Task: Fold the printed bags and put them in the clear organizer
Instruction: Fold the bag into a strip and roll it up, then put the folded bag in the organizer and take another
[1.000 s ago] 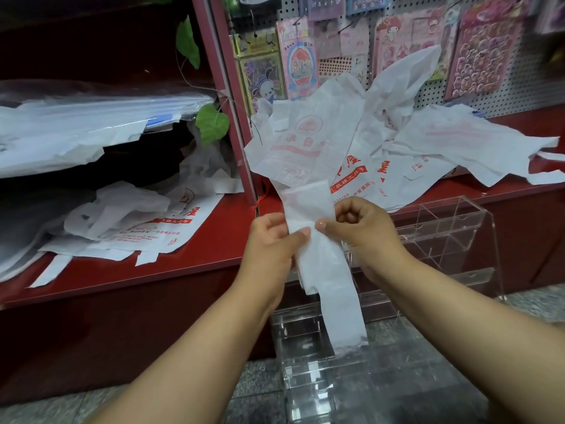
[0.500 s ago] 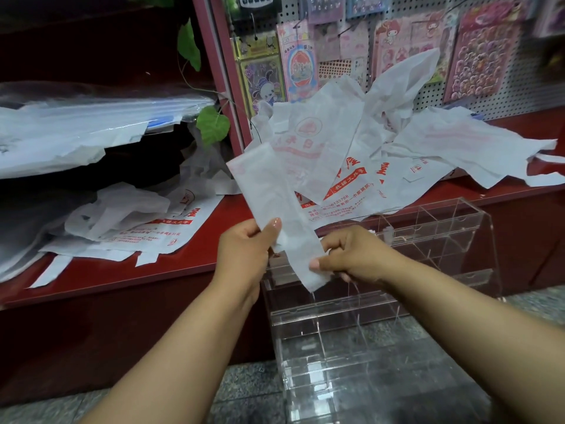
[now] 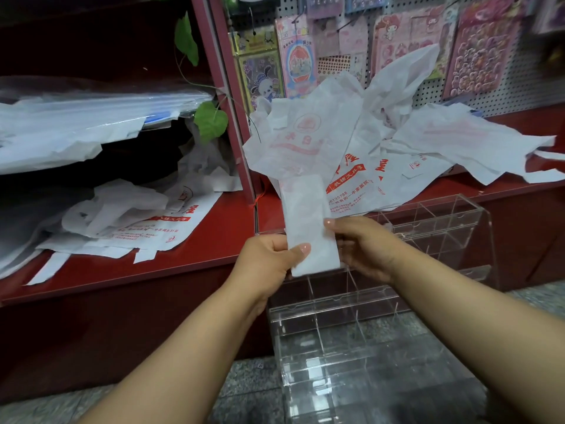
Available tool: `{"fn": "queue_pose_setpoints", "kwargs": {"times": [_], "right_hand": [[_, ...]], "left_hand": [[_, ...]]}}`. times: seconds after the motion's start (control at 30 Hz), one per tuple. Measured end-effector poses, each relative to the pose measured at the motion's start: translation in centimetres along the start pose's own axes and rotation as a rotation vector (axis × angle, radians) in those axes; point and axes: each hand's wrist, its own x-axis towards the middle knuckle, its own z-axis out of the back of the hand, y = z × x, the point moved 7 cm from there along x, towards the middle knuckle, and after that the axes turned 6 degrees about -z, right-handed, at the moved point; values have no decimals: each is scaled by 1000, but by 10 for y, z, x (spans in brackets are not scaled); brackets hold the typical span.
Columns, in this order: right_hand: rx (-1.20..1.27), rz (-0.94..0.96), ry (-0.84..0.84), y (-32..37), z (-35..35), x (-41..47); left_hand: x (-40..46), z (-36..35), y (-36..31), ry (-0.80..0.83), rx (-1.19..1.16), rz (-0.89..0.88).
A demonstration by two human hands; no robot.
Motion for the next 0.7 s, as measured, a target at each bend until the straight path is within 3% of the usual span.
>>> {"fn": "queue_pose_setpoints", "kwargs": {"times": [0.1,0.2,0.37,0.53,0.7], "right_hand": [[-152,38,-72,2,1,-3],[-152,105,-147,4,7,-3],[-360,278,-283,22,15,-10],[-517,372,-302,28,8,-17],[-618,370,-349,25,8,-20]], "left_hand": [[1,-4,1,9,-1,1],[0,-5,-1,-6,43,3],[7,7,-3,-150,210,47],[3,-5,3,-14,-144,314],[6,-10,0,-52,-236,266]]}}
